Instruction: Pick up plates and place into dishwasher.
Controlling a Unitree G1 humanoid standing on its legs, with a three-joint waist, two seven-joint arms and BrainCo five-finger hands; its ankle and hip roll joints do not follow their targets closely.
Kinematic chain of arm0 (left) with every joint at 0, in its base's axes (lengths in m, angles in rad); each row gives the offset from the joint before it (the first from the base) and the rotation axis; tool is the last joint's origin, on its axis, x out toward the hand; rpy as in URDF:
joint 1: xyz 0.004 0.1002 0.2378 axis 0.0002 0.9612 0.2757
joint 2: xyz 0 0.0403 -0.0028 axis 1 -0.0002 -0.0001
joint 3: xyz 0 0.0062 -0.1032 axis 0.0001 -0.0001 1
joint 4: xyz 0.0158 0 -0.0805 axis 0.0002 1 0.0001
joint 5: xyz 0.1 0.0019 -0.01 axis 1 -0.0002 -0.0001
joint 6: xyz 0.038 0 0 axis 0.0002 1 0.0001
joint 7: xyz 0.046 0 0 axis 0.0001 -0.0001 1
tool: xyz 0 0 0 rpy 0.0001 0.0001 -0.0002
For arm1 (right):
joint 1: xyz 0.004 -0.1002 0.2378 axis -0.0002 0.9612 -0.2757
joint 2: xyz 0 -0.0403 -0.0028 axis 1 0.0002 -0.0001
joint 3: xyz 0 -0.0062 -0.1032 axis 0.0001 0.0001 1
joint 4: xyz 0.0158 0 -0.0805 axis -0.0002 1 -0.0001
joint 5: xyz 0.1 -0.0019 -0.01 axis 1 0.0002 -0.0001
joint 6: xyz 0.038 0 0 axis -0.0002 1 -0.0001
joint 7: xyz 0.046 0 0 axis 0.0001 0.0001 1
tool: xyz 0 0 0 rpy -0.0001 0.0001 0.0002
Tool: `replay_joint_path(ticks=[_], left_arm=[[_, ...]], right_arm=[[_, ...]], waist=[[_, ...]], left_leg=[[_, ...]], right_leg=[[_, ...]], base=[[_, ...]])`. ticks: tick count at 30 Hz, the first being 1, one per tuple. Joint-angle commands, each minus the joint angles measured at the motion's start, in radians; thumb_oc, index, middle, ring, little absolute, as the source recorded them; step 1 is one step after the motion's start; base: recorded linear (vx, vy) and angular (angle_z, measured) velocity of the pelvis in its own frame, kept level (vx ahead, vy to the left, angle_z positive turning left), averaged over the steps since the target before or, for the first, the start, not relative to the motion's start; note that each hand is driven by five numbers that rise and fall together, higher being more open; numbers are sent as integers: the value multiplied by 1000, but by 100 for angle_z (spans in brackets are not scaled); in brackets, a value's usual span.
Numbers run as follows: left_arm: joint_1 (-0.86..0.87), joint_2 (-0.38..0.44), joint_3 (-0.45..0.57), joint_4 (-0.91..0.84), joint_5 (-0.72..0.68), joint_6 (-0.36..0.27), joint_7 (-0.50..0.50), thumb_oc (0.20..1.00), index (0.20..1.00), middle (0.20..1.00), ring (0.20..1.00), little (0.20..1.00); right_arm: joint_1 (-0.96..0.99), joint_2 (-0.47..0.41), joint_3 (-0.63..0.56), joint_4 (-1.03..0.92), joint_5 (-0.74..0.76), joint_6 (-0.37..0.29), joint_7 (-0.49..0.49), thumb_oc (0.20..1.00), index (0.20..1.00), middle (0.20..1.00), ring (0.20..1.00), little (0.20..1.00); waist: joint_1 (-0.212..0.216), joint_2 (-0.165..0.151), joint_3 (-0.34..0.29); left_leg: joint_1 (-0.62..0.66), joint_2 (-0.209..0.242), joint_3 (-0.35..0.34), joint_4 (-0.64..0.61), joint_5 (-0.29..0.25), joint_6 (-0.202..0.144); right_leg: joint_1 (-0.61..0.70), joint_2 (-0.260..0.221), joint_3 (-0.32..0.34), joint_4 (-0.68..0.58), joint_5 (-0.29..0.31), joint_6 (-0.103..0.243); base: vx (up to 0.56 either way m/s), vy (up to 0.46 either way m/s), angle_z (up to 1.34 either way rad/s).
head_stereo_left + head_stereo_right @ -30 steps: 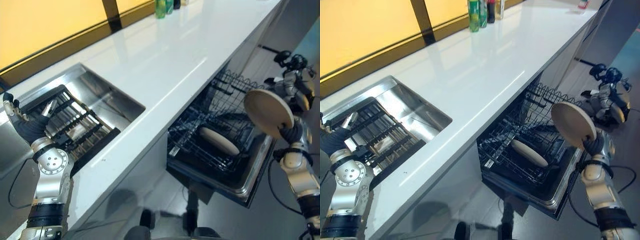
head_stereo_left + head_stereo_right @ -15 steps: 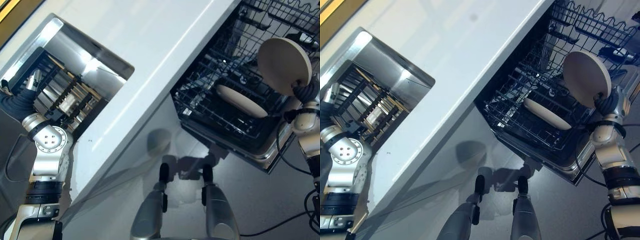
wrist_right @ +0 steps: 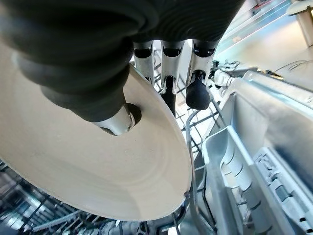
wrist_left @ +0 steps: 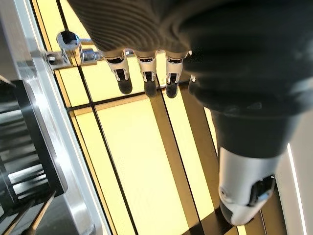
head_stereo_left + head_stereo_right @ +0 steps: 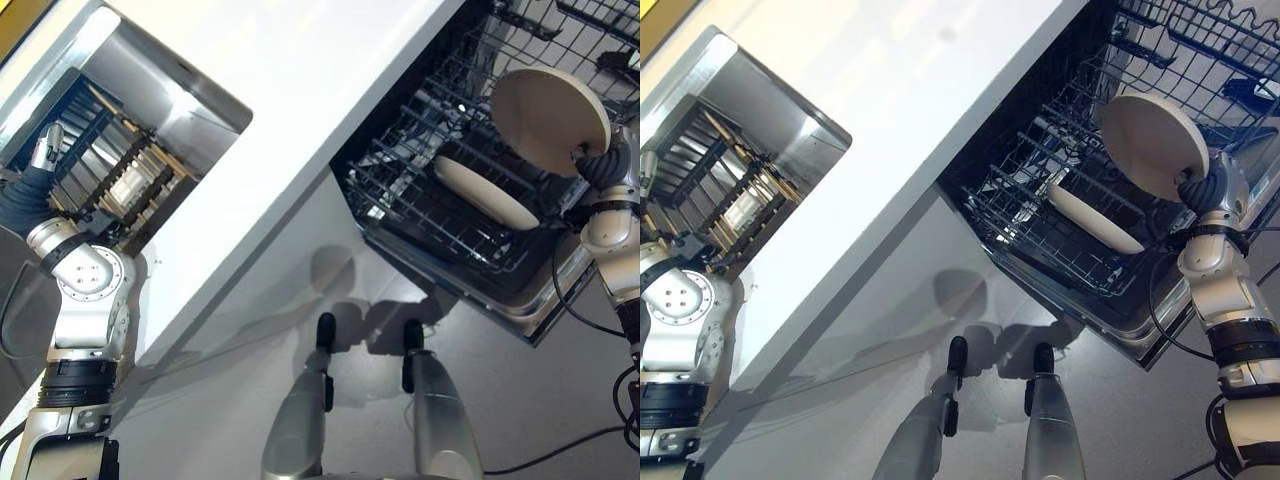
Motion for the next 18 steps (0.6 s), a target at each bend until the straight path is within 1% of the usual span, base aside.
replay_joint_path(ticks=[1, 8, 10, 14, 18], left_arm=[[21, -39, -8, 14, 27, -38, -5, 1000, 1000, 1000, 1000, 1000], [20, -26, -6, 11, 31, -38, -23, 1000, 1000, 1000, 1000, 1000], [16, -21, -10, 11, 29, -36, -27, 1000, 1000, 1000, 1000, 1000], [10, -17, -15, 9, 30, -36, -30, 1000, 1000, 1000, 1000, 1000], [2, -17, -19, 6, 27, -32, -33, 1000, 1000, 1000, 1000, 1000]], right_arm=[[-17, -30, 42, -7, -54, 3, 81, 200, 200, 200, 200, 200], [-28, -40, 105, 28, -112, 41, 201, 200, 200, 200, 200, 200], [-38, -44, 132, 51, -106, 49, 237, 200, 200, 200, 200, 200], [-51, -39, 167, 104, -81, 53, 269, 200, 200, 200, 200, 200], [-65, -33, 197, 163, -52, 46, 275, 200, 200, 200, 200, 200]], waist=[[-5, -55, 51], [10, -63, 72], [15, -62, 72], [22, -58, 72], [29, -50, 72]], left_leg=[[12, 46, 29, 97, -68, 11], [-20, 49, 32, 107, -53, 11], [-31, 49, 33, 105, -48, 13], [-44, 48, 35, 96, -39, 13], [-58, 46, 38, 91, -30, 14]], right_leg=[[66, -7, -12, -189, 96, 36], [60, -12, -30, -189, 102, 38], [54, -13, -33, -192, 105, 39], [42, -16, -37, -195, 109, 40], [33, -22, -42, -197, 112, 41]], base=[[36, -51, 12], [4, -47, 5], [-3, -32, 1], [0, 0, 0], [-4, -1, 1]])
